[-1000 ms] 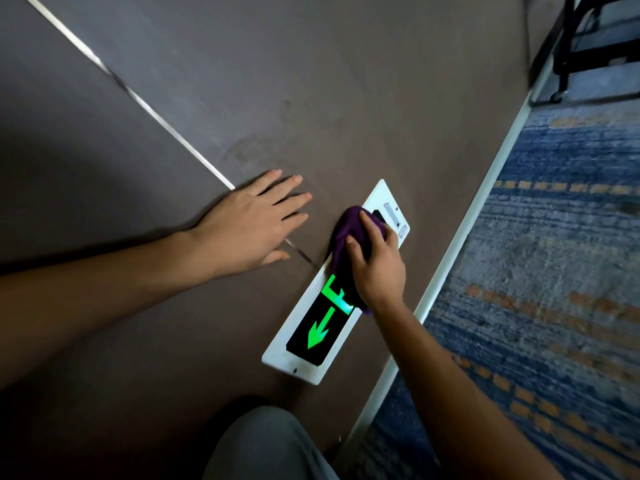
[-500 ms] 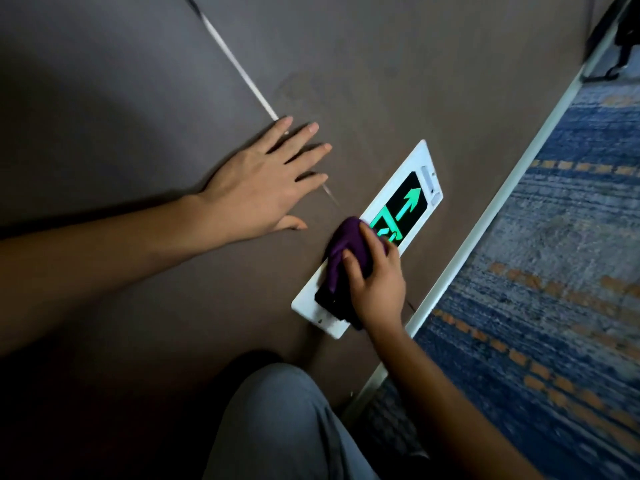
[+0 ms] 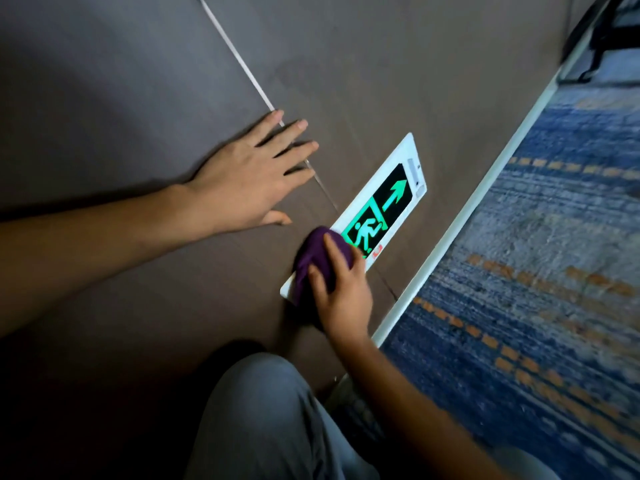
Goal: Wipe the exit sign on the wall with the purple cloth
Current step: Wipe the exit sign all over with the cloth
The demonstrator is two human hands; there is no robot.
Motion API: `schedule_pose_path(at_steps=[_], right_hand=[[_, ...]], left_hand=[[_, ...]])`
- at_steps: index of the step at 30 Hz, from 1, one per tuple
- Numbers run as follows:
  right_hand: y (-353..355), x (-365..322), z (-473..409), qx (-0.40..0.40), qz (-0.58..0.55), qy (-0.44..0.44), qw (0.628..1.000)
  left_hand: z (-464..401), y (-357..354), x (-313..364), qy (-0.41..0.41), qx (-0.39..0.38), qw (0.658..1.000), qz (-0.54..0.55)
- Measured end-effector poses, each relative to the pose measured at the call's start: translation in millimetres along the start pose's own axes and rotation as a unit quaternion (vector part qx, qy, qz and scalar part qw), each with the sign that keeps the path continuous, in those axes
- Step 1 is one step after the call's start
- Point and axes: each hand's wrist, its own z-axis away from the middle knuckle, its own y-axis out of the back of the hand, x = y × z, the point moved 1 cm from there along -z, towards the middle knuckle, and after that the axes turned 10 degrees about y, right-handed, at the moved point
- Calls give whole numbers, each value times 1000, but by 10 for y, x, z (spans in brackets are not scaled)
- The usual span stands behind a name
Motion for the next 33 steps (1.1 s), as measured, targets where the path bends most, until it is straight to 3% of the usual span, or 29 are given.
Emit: schedule_pose_path(at_steps=[6, 12, 16, 22, 33], right_hand=[[-140, 10, 597, -62, 26, 43, 997], [74, 3, 31, 30, -15, 32, 999], [65, -72, -162, 24, 19, 46, 999], [-131, 9, 450, -47, 76, 141, 986], [-64, 446, 857, -162, 133, 152, 966]], left_hand=[[112, 29, 44, -2, -17, 1000, 4], [394, -2, 91, -2, -29, 1000, 8], [460, -11, 86, 4, -20, 1000, 16], [451, -50, 123, -6, -1, 1000, 21], [474, -85, 241, -40, -5, 999, 30]])
